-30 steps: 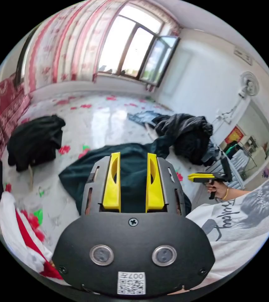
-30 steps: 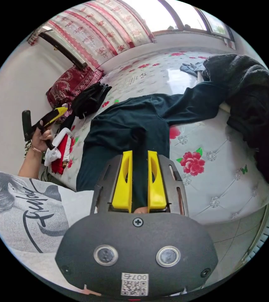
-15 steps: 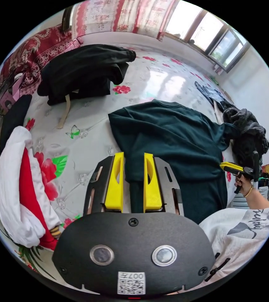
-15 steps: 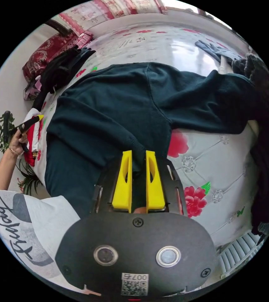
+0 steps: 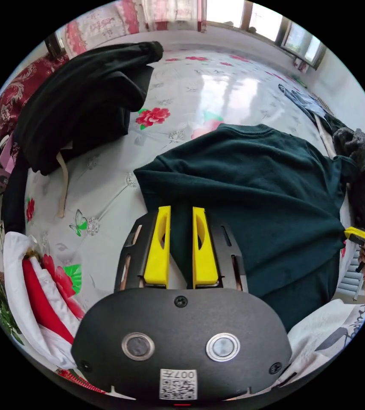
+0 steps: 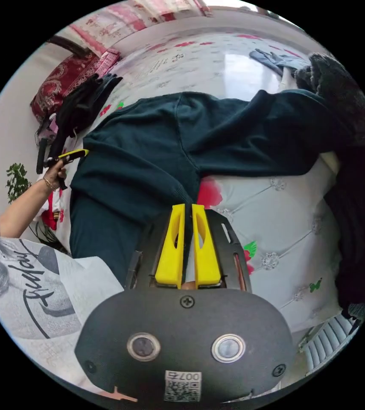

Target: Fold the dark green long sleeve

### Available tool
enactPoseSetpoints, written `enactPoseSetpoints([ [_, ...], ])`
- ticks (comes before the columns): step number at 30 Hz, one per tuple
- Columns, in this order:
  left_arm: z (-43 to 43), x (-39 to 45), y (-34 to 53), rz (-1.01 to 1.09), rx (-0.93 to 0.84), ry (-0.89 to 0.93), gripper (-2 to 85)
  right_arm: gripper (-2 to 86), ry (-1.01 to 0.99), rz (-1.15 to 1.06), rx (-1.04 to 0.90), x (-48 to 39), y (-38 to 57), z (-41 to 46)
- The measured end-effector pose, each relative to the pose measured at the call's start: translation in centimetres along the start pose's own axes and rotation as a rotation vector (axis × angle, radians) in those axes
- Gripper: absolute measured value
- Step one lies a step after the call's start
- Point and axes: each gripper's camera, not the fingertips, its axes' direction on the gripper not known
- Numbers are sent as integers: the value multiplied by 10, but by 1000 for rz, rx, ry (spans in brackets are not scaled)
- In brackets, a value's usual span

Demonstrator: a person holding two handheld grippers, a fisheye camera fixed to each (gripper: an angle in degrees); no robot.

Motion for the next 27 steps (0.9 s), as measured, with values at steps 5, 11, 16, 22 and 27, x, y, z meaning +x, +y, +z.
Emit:
enactPoseSetpoints([
  [5,-23,-13,19,-80,70,-45,64,68,-70,284,356,89,28,-47],
  [11,-33,-43,94,-280,27,67,57,84,-146,623,499,200,50,-41],
  [16,-27,-48,165,-376,-103,74,48,52,-353,730,568,242,51,-13],
  [22,-41,-53,209,-452,-101,88,43,8,-495,396,633,191,-4,-57],
  [27,-54,-49,216,-456,-44,148,39,7,-305,-446,356,-24,-30,-84],
])
